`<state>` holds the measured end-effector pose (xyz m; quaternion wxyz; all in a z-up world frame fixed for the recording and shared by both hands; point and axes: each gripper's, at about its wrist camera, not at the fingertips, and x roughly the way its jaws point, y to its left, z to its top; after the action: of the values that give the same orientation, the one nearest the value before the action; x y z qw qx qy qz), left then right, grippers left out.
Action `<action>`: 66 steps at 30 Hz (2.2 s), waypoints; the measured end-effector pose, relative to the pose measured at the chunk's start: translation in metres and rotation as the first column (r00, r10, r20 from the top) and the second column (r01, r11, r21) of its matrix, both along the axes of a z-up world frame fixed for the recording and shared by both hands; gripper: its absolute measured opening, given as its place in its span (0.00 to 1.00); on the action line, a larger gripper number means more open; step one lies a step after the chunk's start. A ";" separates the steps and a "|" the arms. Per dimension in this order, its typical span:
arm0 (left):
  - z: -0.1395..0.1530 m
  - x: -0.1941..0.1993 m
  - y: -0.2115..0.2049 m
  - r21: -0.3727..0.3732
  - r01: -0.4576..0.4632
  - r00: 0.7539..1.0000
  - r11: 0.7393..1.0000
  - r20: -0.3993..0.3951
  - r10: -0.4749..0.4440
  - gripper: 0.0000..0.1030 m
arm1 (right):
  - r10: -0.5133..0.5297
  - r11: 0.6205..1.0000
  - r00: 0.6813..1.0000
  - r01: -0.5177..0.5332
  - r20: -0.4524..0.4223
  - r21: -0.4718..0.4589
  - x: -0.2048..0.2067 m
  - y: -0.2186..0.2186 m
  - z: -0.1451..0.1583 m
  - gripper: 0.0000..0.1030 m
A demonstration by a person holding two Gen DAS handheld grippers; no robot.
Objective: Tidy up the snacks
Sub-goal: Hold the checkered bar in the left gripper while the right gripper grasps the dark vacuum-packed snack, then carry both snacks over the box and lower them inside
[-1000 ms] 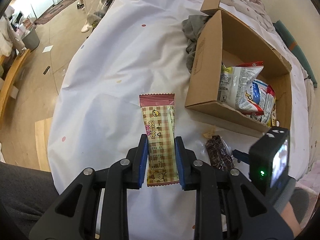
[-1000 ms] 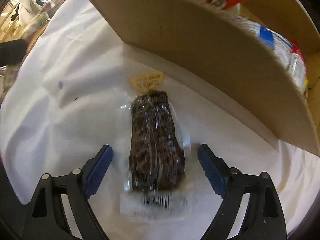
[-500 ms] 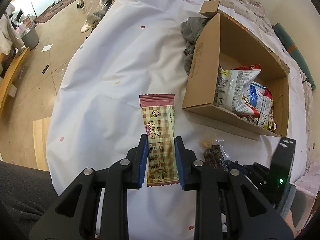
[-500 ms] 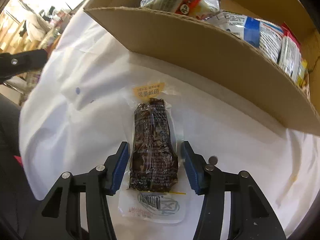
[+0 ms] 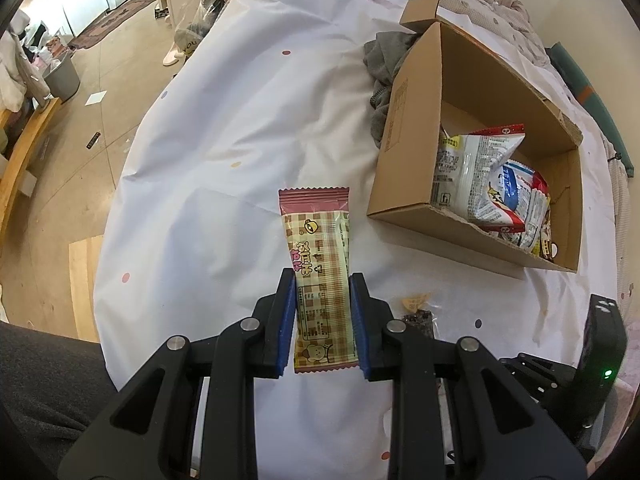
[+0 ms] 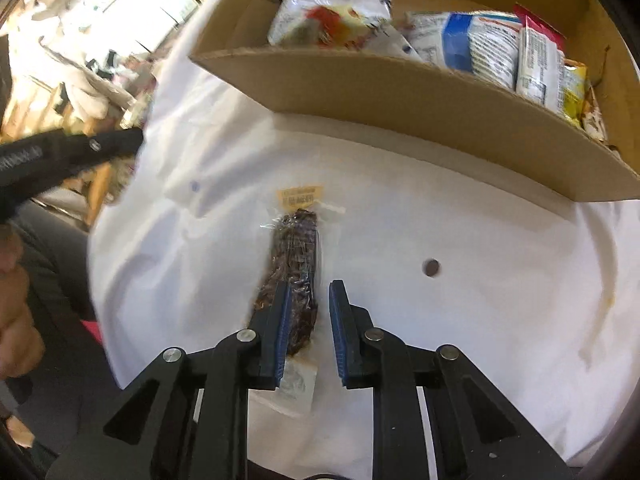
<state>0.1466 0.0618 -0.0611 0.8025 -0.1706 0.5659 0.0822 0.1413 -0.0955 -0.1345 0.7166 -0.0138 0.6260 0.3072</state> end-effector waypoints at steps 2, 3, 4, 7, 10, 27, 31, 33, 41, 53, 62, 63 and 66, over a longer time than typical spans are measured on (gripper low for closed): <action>0.000 0.001 -0.002 -0.001 0.007 1.000 1.000 -0.003 -0.007 0.22 | -0.021 1.000 0.998 0.022 -0.059 0.008 0.002 -0.002 -0.012 0.20; 0.000 0.001 -0.003 0.000 0.011 1.000 1.000 -0.002 -0.011 0.22 | -0.033 0.999 0.996 0.034 -0.078 0.010 0.010 -0.009 -0.021 0.24; 0.000 0.001 -0.004 0.002 0.012 1.000 1.000 0.000 -0.012 0.22 | -0.049 0.999 0.995 0.051 -0.088 0.017 0.010 -0.012 -0.021 0.24; 0.001 0.000 -0.003 0.009 0.013 1.000 1.000 0.006 -0.013 0.22 | -0.074 0.997 0.994 0.073 -0.077 -0.021 0.009 -0.010 -0.016 0.48; 0.001 0.001 -0.002 -0.001 0.008 1.000 1.000 0.003 -0.008 0.22 | -0.091 0.993 0.995 0.089 -0.027 -0.071 0.001 0.005 -0.006 0.81; 0.013 -0.004 0.005 -0.033 -0.001 0.999 0.999 0.043 0.002 0.22 | -0.042 0.981 0.991 0.065 0.129 -0.183 -0.034 0.012 -0.022 0.59; 0.013 -0.005 0.005 -0.025 -0.001 0.999 1.000 0.045 0.002 0.22 | -0.132 0.991 0.991 0.132 0.030 -0.009 -0.022 -0.028 -0.006 0.59; 0.011 -0.004 0.006 -0.026 -0.005 0.999 1.000 0.037 0.006 0.22 | -0.157 0.987 0.988 0.156 0.010 0.041 -0.017 -0.044 0.001 0.59; 0.014 -0.002 0.001 -0.009 0.017 0.999 1.000 0.050 -0.017 0.22 | -0.174 0.960 0.985 0.170 0.000 0.221 -0.013 -0.091 0.044 0.59; 0.056 0.045 -0.037 0.039 0.182 0.973 0.983 0.135 -0.185 0.22 | -0.313 0.921 0.922 0.236 0.228 0.311 0.029 -0.176 0.119 0.60; 0.073 0.102 -0.106 0.060 0.316 0.928 0.947 0.187 -0.322 0.22 | -0.433 0.889 0.859 0.357 0.273 0.286 0.102 -0.184 0.097 0.60; 0.072 0.107 -0.114 0.062 0.322 0.926 0.945 0.189 -0.327 0.22 | -0.436 0.890 0.856 0.364 0.278 0.274 0.108 -0.185 0.094 0.60; 0.065 0.121 -0.134 0.075 0.351 0.916 0.933 0.180 -0.359 0.22 | -0.441 0.889 0.856 0.376 0.270 0.261 0.123 -0.179 0.090 0.61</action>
<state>0.2677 -0.0722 0.0039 0.8579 -0.0558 0.5060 -0.0699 0.2641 -0.2741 -0.0445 0.8556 0.1417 0.4552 0.2017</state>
